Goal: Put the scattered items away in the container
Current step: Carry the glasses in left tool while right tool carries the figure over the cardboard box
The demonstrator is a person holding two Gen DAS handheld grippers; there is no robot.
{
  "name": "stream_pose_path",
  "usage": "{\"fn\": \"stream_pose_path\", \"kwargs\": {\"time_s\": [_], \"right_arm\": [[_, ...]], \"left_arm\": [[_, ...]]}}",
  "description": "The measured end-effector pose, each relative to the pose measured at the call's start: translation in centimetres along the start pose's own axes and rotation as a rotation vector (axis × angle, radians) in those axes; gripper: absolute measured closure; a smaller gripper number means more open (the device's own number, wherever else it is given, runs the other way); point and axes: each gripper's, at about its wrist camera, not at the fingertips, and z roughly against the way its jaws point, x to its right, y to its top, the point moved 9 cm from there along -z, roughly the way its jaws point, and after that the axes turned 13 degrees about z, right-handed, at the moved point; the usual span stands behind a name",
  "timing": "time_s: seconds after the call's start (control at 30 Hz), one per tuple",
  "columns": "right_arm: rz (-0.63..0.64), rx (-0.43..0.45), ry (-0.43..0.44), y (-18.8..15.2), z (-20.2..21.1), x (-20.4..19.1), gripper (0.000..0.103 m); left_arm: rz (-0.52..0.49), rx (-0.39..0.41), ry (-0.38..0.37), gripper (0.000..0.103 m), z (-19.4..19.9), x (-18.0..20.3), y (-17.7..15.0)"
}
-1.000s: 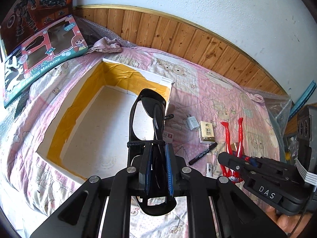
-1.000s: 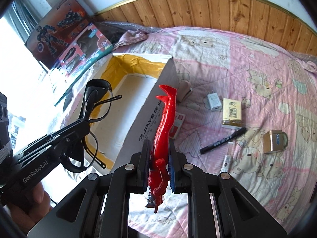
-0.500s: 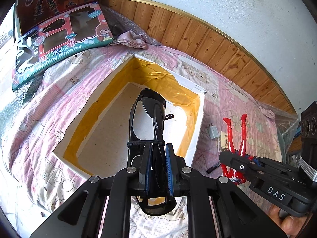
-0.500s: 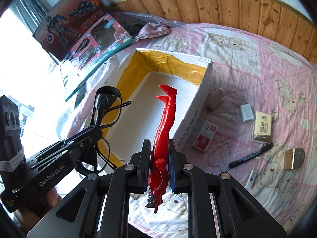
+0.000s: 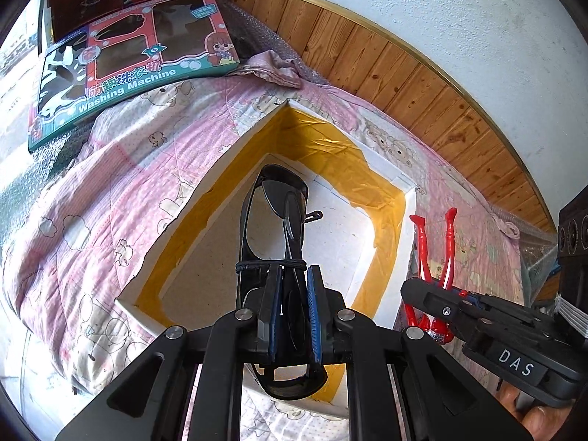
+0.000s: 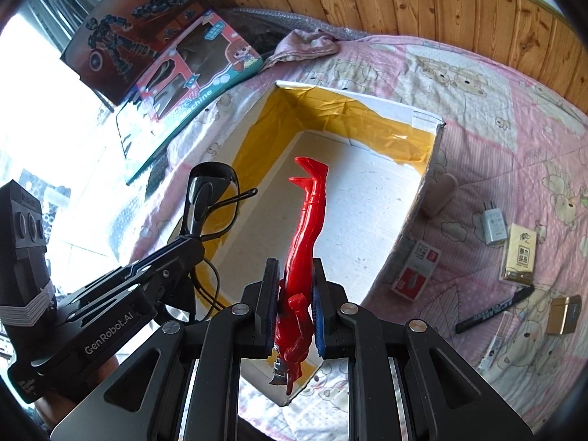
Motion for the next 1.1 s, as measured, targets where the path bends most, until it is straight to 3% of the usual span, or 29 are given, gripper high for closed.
{"fn": "stream_pose_path", "kwargs": {"time_s": [0.7, 1.1], "right_arm": [[-0.093, -0.005, -0.038, 4.3, -4.5, 5.1, 0.086], [-0.093, -0.071, -0.033, 4.6, -8.5, 6.1, 0.086]], "left_arm": [[-0.085, -0.054, -0.004, 0.089, -6.6, 3.5, 5.2], [-0.143, -0.118, 0.063, 0.089, -12.5, 3.4, 6.0]]}}
